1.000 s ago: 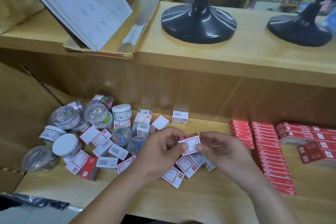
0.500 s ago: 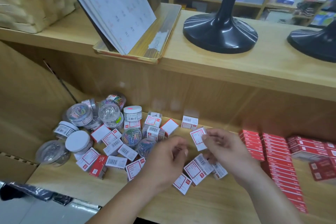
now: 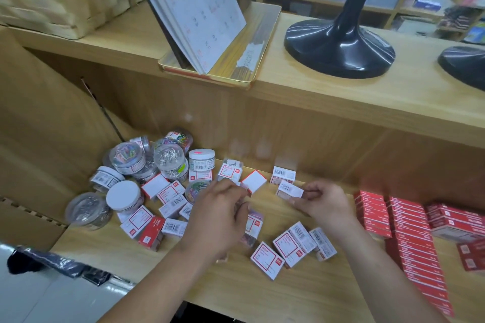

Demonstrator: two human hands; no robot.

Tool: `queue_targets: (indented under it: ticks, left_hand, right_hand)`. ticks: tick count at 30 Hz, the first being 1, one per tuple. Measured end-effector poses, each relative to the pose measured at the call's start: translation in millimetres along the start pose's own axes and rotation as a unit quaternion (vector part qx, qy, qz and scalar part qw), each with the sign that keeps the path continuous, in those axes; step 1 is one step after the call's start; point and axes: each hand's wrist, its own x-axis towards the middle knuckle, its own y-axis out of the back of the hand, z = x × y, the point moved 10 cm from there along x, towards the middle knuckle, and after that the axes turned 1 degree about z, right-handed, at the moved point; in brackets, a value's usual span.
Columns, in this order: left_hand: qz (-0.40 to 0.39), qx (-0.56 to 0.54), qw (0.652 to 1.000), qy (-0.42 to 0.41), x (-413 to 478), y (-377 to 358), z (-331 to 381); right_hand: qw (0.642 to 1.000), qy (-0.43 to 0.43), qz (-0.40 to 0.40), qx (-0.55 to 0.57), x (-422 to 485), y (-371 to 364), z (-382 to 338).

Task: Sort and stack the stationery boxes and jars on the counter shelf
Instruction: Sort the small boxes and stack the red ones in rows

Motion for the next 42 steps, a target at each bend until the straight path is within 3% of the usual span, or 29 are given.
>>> queue_targets:
  ticks: [5,21,25,30,32,37,42]
  left_hand:
    - [-0.006,-0.012,1.0,0.003,-2.0,-2.8,6.9]
    - [-0.022,-0.015,0.999,-0.026,-12.0,-10.2,18.2]
    - [-0.095,-0.043,0.993,-0.062,-16.0,-34.6,49.3]
    - [-0.239,0.046,0.968,-0.066,-14.9,-88.1,72.8]
    - [-0.238,0.078,0.965,-0.076,-15.0,-96.5,75.1]
    - [-0.236,0.029,0.971,-0.038,-18.0,-97.0,72.0]
    - [-0.255,0.025,0.966,-0.028,-17.1,-90.4,69.0]
  right_hand:
    - [0.999,-0.032,-0.028,-0.032,7.4,-9.8,6.6]
    - [0.998,0.02,-0.038,-0.036,4.0,-9.5,-7.5]
    - [0.998,0.05,0.021,0.021,-21.9,35.5,0.2]
    - [0.992,0.083,0.056,-0.081,-59.8,49.3,35.9]
    - [0.996,0.067,0.014,-0.065,-69.4,39.7,51.9]
    - [0.996,0.058,-0.062,-0.005,-84.6,26.8,59.9]
    - [0.999,0.02,-0.024,0.044,-84.3,37.0,69.0]
